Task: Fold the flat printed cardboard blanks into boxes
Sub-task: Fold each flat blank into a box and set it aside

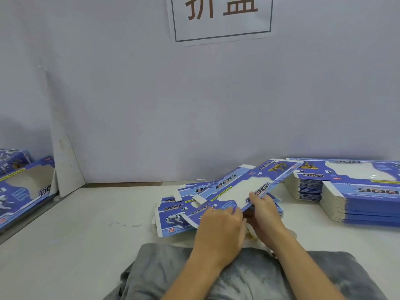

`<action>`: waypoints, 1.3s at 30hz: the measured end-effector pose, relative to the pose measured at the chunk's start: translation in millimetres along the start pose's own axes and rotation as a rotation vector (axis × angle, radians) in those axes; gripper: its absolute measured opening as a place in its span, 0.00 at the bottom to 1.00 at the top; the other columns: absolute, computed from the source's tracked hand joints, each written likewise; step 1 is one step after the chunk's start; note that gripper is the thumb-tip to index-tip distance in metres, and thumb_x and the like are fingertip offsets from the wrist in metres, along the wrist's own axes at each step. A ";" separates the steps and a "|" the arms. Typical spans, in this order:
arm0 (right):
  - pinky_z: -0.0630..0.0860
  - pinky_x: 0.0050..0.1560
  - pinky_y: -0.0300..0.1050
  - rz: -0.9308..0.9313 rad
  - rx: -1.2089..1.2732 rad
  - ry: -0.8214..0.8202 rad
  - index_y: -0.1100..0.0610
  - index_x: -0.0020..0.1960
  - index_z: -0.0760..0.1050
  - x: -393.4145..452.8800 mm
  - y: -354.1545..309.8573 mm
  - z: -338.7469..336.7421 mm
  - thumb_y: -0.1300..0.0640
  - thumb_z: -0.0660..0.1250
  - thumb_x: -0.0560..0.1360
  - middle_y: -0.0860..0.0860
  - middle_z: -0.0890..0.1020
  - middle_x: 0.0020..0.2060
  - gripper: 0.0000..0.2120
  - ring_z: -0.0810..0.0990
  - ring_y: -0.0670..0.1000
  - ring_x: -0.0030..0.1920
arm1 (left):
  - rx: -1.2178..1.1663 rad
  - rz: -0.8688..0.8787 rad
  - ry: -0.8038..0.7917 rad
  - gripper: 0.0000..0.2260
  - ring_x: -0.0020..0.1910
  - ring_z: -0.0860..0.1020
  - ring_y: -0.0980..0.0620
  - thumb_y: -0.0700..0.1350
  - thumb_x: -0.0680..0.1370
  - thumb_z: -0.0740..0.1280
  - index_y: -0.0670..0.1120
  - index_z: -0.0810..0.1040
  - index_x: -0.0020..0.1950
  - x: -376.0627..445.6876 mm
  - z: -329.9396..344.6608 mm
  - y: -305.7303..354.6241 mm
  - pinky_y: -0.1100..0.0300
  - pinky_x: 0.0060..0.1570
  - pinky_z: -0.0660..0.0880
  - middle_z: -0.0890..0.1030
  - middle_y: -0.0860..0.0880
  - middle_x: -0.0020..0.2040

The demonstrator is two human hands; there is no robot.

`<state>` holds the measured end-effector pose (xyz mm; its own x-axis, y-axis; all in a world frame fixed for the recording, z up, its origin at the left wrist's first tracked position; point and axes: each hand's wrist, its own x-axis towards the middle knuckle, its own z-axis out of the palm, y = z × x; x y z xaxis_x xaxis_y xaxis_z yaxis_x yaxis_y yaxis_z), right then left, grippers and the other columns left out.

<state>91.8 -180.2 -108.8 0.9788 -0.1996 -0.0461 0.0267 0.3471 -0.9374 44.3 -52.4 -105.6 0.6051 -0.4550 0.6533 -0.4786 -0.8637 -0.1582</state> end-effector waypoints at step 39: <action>0.81 0.42 0.39 -0.396 -0.144 -0.404 0.43 0.63 0.71 -17.8 -54.5 12.1 0.49 0.64 0.72 0.42 0.84 0.51 0.19 0.85 0.46 0.52 | -1.535 -0.635 0.312 0.22 0.52 0.84 0.51 0.60 0.72 0.67 0.51 0.74 0.62 28.8 -63.1 -61.9 0.63 0.40 0.81 0.83 0.50 0.55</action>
<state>75.4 -184.4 -52.8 0.9005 0.0864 0.4263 0.4061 0.1840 -0.8951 51.2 1.7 -30.3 0.8812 0.0751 0.4667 -0.4719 0.1980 0.8591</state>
